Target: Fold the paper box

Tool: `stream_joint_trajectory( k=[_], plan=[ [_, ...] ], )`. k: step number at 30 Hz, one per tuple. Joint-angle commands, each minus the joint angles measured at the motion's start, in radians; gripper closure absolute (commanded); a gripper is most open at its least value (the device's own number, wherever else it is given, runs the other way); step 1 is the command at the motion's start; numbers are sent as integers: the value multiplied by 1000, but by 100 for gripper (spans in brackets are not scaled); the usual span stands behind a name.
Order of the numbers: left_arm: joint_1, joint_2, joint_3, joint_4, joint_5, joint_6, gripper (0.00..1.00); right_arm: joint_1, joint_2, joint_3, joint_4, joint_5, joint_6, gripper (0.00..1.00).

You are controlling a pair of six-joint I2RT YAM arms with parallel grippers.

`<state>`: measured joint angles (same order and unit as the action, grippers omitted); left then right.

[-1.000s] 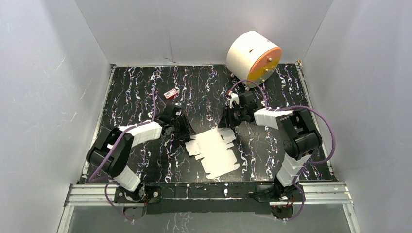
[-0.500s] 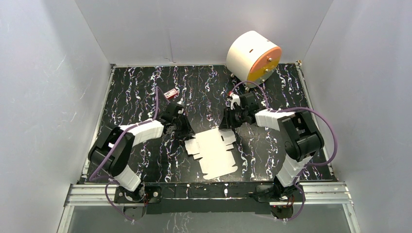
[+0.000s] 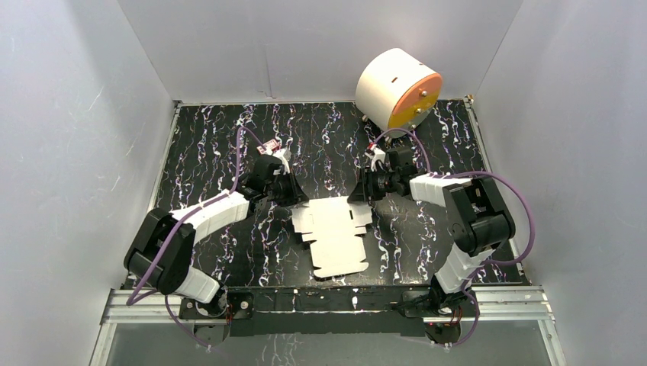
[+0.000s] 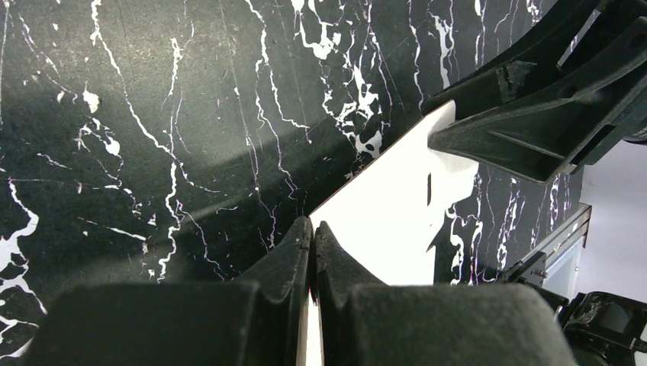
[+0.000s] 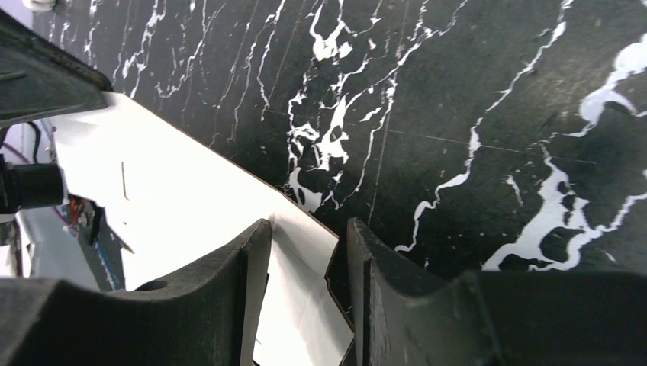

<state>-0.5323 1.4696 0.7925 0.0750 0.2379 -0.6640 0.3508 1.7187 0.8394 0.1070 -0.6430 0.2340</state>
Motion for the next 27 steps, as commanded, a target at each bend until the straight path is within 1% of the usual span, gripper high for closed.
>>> stream_joint_trajectory(
  k=[1,3,7,10,11,14,17,20,27],
  plan=[
    [-3,-44,-12,23,14,19,100,-8,-32,-21,98,-114,24,53],
    [-3,-42,-13,25,14,17,100,-10,-34,-23,107,-124,25,57],
    [-3,-34,-10,14,2,16,100,-12,-42,-18,94,-121,16,70],
    [-3,-28,-4,2,-7,14,100,-12,-48,1,47,-102,-6,77],
    [-3,-26,-1,0,-9,12,100,-11,-51,7,34,-93,-12,82],
    [-3,-21,4,-1,-11,4,100,-7,-60,29,-18,-60,-32,90],
    [-5,-13,17,0,-8,-10,100,11,-65,65,-91,-3,-59,91],
    [-10,2,34,-5,-6,-16,100,42,-61,121,-211,92,-89,91],
    [-24,59,79,-29,-41,-53,100,160,-21,288,-422,408,-110,93]
  ],
)
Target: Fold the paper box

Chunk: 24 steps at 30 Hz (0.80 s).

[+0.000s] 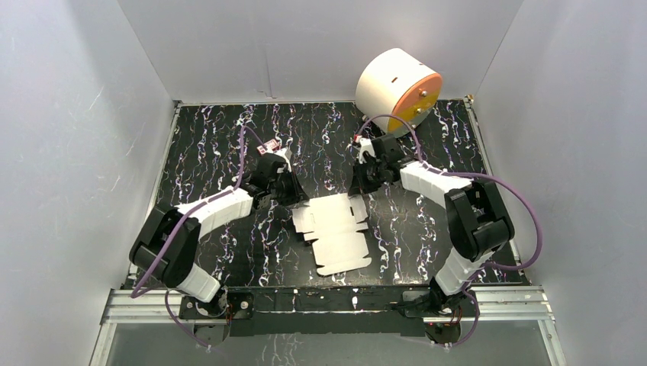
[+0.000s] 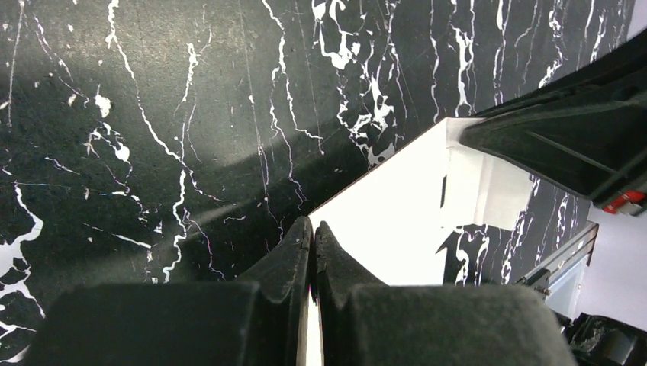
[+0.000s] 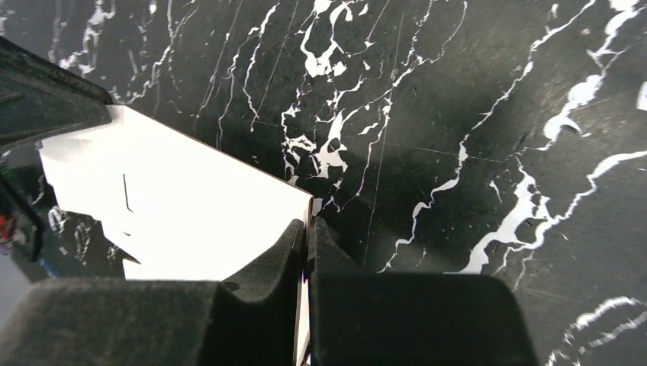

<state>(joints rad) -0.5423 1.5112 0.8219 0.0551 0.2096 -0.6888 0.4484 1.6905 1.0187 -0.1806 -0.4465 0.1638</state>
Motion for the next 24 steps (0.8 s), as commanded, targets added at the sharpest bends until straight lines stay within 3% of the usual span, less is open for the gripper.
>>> stream_joint_trajectory(
  k=[1,9,13,19,24],
  plan=[
    [-15,27,54,-10,-20,-34,100,79,18,132,-160,249,-40,93],
    [-19,115,93,-11,-18,-54,100,172,129,270,-302,490,-52,93],
    [-18,118,101,-33,-47,-46,99,175,129,260,-267,467,-57,93],
    [-17,60,90,-108,-112,-23,80,168,122,238,-223,400,-54,87],
    [-4,-36,55,-171,-170,-7,64,151,89,202,-169,356,-37,69]
  ],
)
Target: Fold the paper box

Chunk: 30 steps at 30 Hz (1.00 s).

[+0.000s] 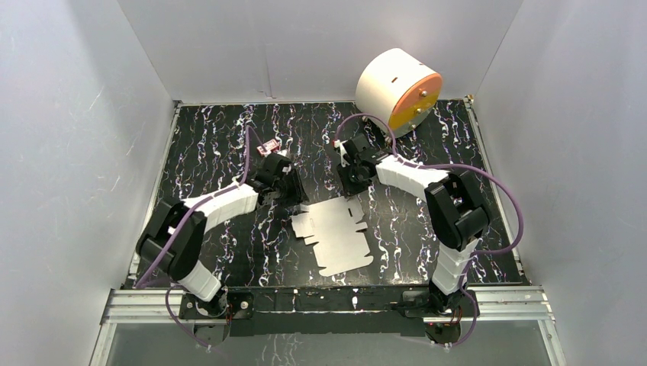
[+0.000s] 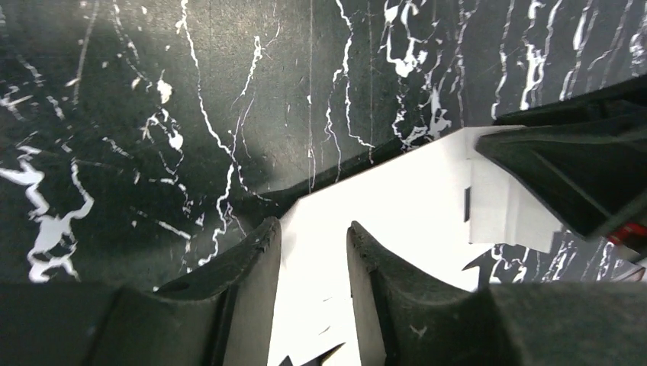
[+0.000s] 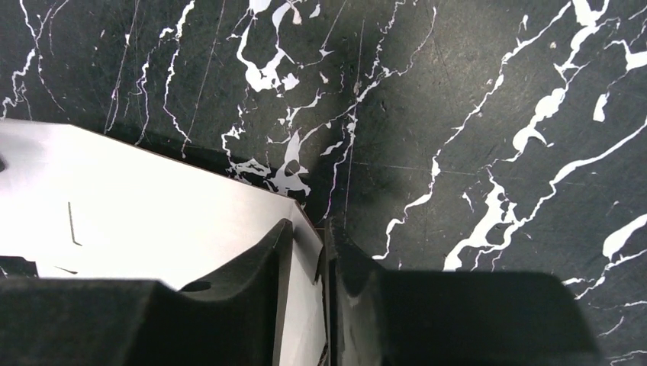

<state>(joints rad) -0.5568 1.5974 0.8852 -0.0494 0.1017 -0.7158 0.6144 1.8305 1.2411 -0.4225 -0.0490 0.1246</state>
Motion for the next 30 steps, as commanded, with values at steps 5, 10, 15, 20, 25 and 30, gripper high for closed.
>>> stream_joint_trajectory(
  k=[5,10,15,20,25,30],
  plan=[
    [21,-216,-69,-112,-64,5,53,-57,-109,-78,135,-118,21,53],
    [24,-292,-132,-154,-53,-22,46,-128,-193,-175,204,-219,42,41],
    [24,-337,-202,-161,1,-51,42,-191,-261,-300,283,-330,75,40],
    [24,-352,-267,-126,42,-89,41,-221,-298,-418,373,-405,115,39],
    [24,-334,-295,-71,79,-110,41,-240,-297,-498,462,-454,146,41],
    [24,-291,-304,-38,97,-117,42,-242,-275,-527,513,-496,164,46]
  ],
)
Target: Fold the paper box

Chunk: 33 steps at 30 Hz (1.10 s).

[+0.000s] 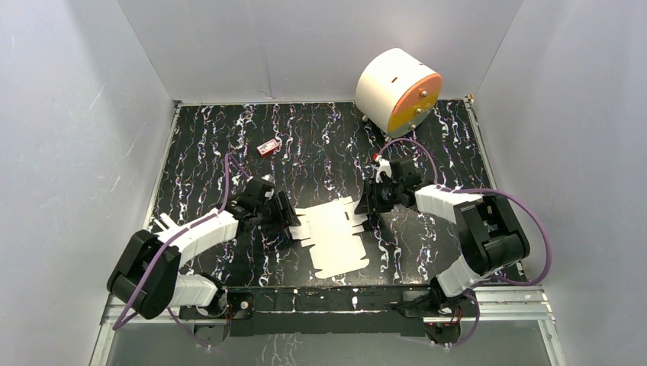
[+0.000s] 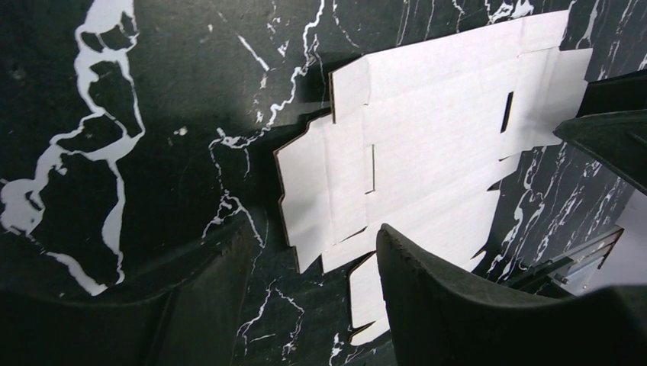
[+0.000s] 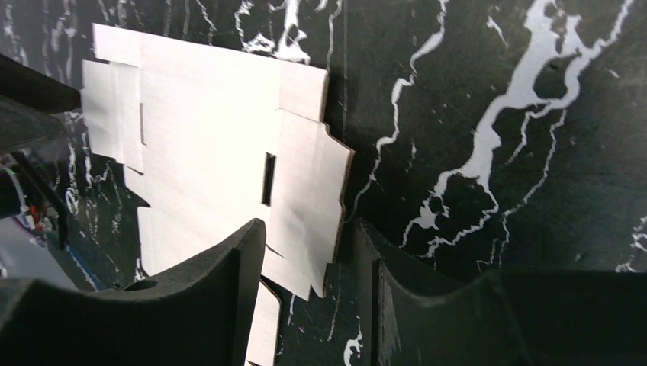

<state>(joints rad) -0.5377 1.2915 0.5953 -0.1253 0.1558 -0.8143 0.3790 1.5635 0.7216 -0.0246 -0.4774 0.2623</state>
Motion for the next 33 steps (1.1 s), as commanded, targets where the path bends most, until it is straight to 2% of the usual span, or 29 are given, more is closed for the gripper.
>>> stream_joint_trajectory(
  k=[1,10,17,33],
  plan=[
    [5,21,-20,46,46,-20,42,-5,-5,-13,123,-74,28,48],
    [5,57,-23,93,86,-34,49,-6,16,-26,166,-113,50,59],
    [5,5,7,92,107,-42,61,-3,9,-27,161,-99,50,65],
    [-35,50,125,94,140,-48,60,22,16,-19,152,-69,53,66]
  ],
)
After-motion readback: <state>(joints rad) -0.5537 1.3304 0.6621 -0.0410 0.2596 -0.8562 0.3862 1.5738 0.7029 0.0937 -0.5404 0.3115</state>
